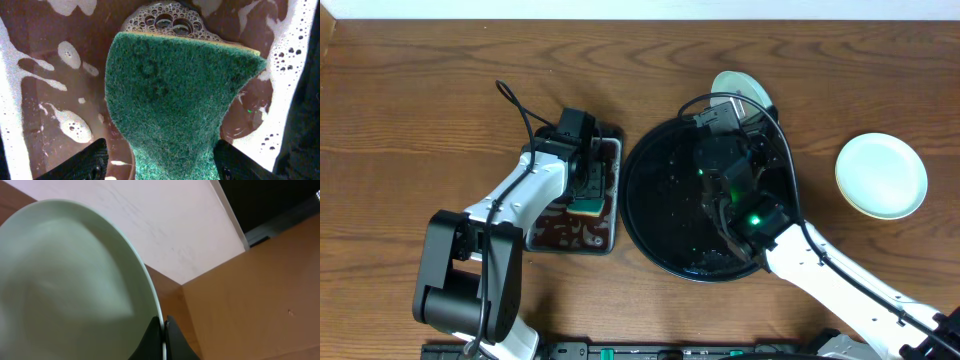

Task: Clean dirty plates on tray and stack at the side
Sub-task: 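Carry the green plate right and stack it on the plate pile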

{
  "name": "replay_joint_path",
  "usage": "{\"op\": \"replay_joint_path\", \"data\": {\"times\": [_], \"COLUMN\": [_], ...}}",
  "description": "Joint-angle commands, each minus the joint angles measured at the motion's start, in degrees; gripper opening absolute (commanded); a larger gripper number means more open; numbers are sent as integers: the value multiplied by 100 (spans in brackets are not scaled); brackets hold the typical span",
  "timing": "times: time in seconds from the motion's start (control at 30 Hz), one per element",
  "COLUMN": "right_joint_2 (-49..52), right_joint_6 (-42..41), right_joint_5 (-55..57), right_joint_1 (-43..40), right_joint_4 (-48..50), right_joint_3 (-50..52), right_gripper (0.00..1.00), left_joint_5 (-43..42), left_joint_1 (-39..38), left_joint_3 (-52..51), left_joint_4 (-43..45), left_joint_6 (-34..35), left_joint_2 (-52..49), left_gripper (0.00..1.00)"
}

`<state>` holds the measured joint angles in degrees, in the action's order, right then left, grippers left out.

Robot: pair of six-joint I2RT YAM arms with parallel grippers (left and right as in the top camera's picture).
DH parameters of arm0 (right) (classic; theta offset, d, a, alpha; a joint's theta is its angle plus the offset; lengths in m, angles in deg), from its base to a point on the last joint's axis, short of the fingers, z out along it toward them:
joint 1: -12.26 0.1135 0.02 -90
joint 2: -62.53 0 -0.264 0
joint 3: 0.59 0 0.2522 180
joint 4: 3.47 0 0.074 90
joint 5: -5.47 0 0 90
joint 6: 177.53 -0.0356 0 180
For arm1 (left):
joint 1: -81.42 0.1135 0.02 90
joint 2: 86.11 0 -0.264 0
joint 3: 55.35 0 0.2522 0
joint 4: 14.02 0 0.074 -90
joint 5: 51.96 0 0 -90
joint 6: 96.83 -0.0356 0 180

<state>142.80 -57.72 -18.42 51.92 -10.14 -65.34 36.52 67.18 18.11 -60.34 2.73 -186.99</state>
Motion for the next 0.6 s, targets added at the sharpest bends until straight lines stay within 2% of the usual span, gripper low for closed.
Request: {"op": "replay_joint_path", "data": {"times": [0.0, 0.07, 0.2, 0.27, 0.37, 0.57], "right_joint_2": [-105, -105, -103, -103, -103, -96], "right_joint_6": [-614, -1165, -2769, -3709, -4754, -5838], "right_joint_5": [127, 46, -1051, -1768, -2922, -5460], "right_joint_1": [-201, -378, -1062, -1563, -2483, -4516], "right_joint_4": [-20, -186, -1191, -1727, -2205, -2542], "right_joint_3": [-13, -13, -13, -11, -11, -11], "right_gripper": [1, 1, 1, 1, 1, 1], "left_joint_5": [70, 70, 68, 70, 70, 70], "left_joint_1": [20, 20, 20, 20, 20, 20], "left_joint_3": [-42, -42, -42, -42, -42, -42], "left_joint_4": [-39, -39, -42, -42, -39, -42], "left_joint_6": [-70, -70, -70, -70, -70, -70], "left_joint_2": [-17, -17, -17, -17, -17, -17], "left_gripper": [68, 67, 53, 53, 57, 59]}}
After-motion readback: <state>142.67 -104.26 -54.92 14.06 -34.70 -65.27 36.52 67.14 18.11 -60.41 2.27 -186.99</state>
